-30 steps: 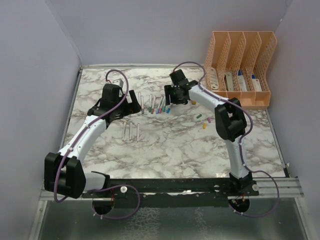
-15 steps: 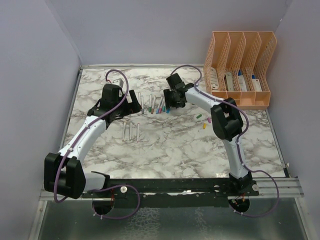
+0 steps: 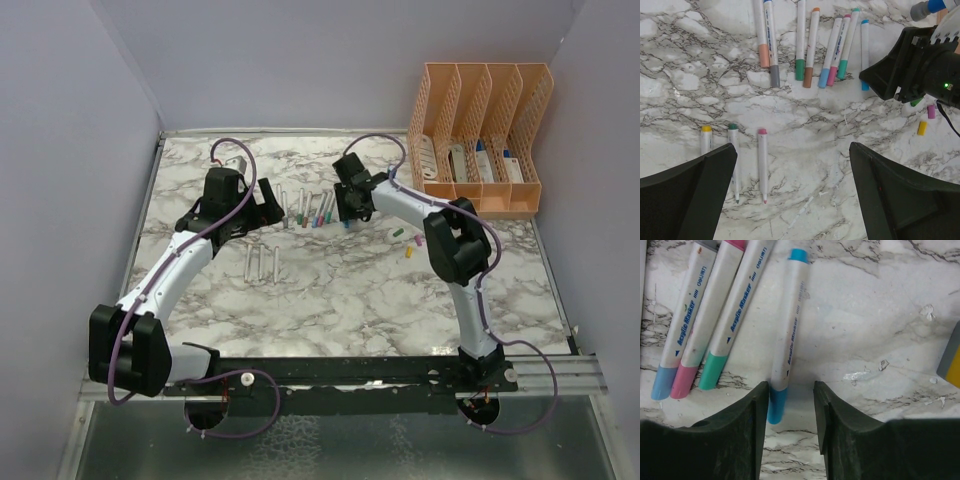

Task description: Open the pen caps

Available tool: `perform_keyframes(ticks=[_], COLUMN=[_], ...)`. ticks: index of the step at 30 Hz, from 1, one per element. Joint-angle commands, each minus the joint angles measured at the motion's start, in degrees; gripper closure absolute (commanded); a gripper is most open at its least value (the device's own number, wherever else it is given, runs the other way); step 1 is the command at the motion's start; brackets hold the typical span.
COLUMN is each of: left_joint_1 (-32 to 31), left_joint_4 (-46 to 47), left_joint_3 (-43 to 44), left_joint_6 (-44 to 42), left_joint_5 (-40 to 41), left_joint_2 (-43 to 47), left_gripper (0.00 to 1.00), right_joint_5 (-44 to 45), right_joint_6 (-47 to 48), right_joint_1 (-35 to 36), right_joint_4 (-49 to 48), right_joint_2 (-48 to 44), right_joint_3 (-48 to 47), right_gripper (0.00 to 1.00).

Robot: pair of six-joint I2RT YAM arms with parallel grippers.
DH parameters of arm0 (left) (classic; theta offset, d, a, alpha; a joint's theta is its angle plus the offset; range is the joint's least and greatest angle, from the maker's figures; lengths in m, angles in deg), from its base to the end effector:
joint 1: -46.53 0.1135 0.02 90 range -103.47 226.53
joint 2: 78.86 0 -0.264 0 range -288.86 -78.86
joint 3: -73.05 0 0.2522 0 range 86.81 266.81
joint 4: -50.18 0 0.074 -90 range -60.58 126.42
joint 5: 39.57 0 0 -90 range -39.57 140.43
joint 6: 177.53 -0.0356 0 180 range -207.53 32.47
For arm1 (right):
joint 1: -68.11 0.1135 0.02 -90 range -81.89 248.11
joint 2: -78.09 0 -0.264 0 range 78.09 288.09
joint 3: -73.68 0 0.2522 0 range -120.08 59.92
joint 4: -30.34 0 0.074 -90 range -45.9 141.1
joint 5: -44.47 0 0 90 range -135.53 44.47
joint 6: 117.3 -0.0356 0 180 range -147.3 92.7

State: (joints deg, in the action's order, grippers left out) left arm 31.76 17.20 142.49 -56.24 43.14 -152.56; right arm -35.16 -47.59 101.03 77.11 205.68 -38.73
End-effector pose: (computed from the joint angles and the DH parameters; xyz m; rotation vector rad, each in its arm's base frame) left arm 0.2739 -0.0769 0.2820 -0.2559 2.2635 -0.5752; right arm 0.4028 0.2532 0.1604 -0.2295 2.6145 0.0806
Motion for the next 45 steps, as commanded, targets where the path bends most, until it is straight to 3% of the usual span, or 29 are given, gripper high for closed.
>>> perform_keyframes(ticks=[1,5,9,15,22,28,37,45], left_joint_1=[-0.4,-0.4,-0.4,-0.5,-0.5,-1.0,-7.7,-11.7], left_joint_4=[2.4,3.7,4.1,5.4,14.8,37.5,39.3,41.0], left_joint_3=[0.5,0.6,0.6,0.0,-3.5,-9.8,-2.2,1.1], left_joint_6=[1.4,2.5,3.2,3.7,9.7,23.0,24.9,27.3], left_joint_5=[-1.9,-3.7,-4.5,-6.2,-12.7,-22.5,-21.3,-19.5], left_joint_2=[-1.1,-2.2,-2.4,-1.9,-3.1,-8.4,-19.4,-25.9], left_gripper=[0.01,0.01,0.01,0.01,0.01,0.01,0.08,0.14], right_joint_5=[2.3,0.1,-2.3,-5.8,-2.6,-3.2,-18.6,-29.4], right_joint_6=[1.1,1.0,0.0,-1.9,-1.8,4.8,8.6,7.6], right_joint_1=[0.0,-0.1,-0.4,-1.6,-2.1,-2.0,-2.0,-1.7], right_joint_4=[2.6,1.9,0.7,-2.2,-8.1,-13.9,-24.4,-27.9], right_joint_2=[-0.4,-0.4,-0.5,-1.2,-8.1,-17.5,-29.5,-34.2], right_joint_3=[5.5,6.2,6.9,9.2,15.2,21.8,33.8,36.5], right_gripper=[0.63,0.75,0.79,0.98,0.99,0.99,0.99,0.99])
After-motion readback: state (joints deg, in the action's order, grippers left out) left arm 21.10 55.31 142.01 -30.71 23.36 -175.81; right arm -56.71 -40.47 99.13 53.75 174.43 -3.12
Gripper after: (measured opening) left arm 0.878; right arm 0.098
